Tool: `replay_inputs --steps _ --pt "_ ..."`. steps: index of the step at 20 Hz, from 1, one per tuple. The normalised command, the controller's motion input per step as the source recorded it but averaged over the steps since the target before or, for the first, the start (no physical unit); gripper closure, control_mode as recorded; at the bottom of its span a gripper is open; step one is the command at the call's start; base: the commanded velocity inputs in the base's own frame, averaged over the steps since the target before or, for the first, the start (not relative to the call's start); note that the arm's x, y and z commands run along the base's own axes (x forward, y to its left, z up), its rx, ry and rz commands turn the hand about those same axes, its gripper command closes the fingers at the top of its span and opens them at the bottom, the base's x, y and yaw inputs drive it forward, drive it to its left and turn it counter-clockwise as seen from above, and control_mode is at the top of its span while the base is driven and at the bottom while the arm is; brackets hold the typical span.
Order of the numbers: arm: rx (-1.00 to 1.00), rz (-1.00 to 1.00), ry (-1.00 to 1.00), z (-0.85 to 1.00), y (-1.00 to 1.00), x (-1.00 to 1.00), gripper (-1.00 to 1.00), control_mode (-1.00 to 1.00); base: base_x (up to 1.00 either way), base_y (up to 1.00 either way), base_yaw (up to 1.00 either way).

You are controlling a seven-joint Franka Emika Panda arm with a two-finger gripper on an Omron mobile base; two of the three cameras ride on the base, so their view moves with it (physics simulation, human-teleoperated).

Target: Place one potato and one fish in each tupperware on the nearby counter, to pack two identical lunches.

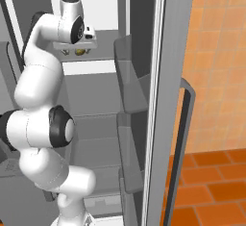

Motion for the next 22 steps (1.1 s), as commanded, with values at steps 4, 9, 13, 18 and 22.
replay_inputs --steps 4,9,13,18,22 --pt "0.0 -0.06 -0.03 -0.43 0.17 0.07 -1.0 -1.0 0.0 0.0 0.0" --pt "0.0 -0.09 -0.18 -0.04 0.01 0.28 -1.0 -1.0 0.0 0.0 0.0" --pt "0.0 -0.05 -0.16 0.03 0.0 0.22 -1.0 -1.0 0.0 0.0 0.0" --pt "0.0 -0.01 0.0 -0.19 0.0 0.08 -1.0 -1.0 0.0 0.0 0.0" --pt "0.0 0.0 0.0 -0.02 0.0 0.01 -1.0 -1.0 0.0 0.0 0.0"
